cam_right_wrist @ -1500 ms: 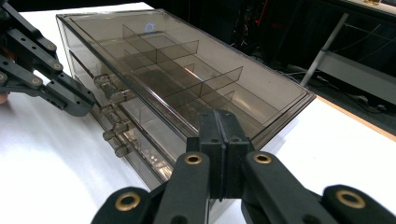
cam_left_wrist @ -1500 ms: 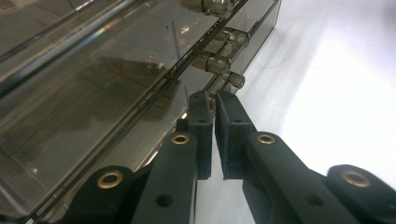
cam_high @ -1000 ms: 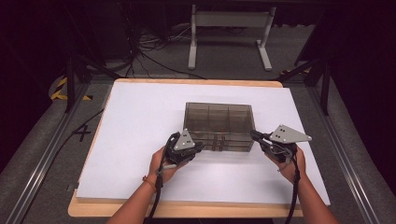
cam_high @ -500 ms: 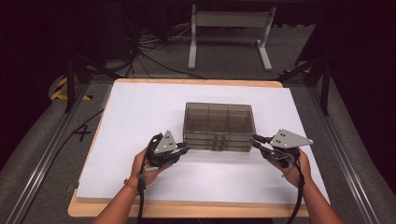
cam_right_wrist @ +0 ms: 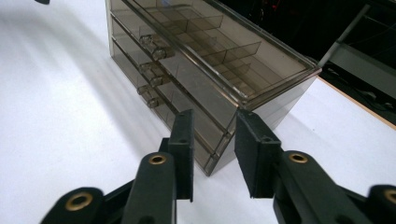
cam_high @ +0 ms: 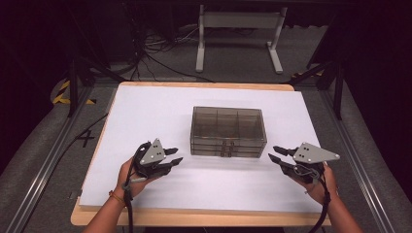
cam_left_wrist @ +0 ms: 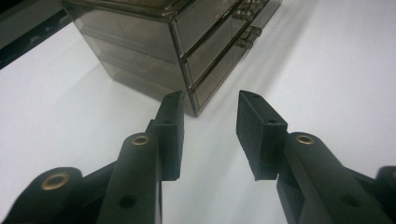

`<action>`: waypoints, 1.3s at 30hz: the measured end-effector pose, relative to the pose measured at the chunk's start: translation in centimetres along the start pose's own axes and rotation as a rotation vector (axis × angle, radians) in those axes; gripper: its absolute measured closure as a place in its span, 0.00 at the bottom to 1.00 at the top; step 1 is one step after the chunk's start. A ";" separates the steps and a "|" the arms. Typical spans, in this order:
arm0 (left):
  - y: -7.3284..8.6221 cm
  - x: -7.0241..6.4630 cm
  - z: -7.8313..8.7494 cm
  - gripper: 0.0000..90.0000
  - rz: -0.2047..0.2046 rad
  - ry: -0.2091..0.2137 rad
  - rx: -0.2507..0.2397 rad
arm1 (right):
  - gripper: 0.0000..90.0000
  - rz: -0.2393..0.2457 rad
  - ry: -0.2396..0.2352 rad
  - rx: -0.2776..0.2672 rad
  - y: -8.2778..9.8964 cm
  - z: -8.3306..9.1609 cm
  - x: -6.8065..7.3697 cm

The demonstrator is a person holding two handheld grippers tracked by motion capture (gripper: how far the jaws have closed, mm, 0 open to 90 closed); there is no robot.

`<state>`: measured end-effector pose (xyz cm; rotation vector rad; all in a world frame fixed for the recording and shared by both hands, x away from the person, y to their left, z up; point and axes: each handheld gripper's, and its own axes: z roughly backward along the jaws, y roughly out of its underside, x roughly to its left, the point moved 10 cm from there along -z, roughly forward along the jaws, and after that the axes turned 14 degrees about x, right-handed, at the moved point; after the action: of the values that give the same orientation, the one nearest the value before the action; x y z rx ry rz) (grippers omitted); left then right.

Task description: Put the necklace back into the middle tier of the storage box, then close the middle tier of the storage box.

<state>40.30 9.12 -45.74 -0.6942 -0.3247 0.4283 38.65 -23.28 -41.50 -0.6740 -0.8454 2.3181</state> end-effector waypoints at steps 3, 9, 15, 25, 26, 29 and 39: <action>0.7 0.3 0.5 0.59 0.010 -0.019 0.004 | 0.67 0.001 0.002 0.007 0.3 0.0 0.1; 2.8 1.3 1.1 0.49 0.043 -0.064 0.040 | 0.55 0.005 0.006 0.028 1.3 0.3 0.2; 3.8 1.9 2.1 0.26 0.082 -0.098 0.024 | 0.37 -0.023 0.010 0.047 2.7 0.5 0.0; 6.3 2.4 3.0 0.16 0.135 -0.105 0.013 | 0.24 -0.075 0.046 0.020 4.8 0.8 -1.0; 6.6 2.5 3.0 0.14 0.140 -0.106 0.017 | 0.23 -0.089 0.053 0.013 5.0 0.9 -1.3; 7.8 2.8 2.8 0.11 0.167 -0.112 0.028 | 0.21 -0.119 0.072 -0.013 5.7 1.3 -2.0; 10.4 3.2 2.8 0.03 0.273 -0.077 -0.020 | 0.13 -0.283 0.130 -0.054 9.1 1.6 -3.9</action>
<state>39.10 19.28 -50.26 -0.7459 -0.3084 0.7131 37.36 -32.31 -45.78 -0.6731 -0.8845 1.9846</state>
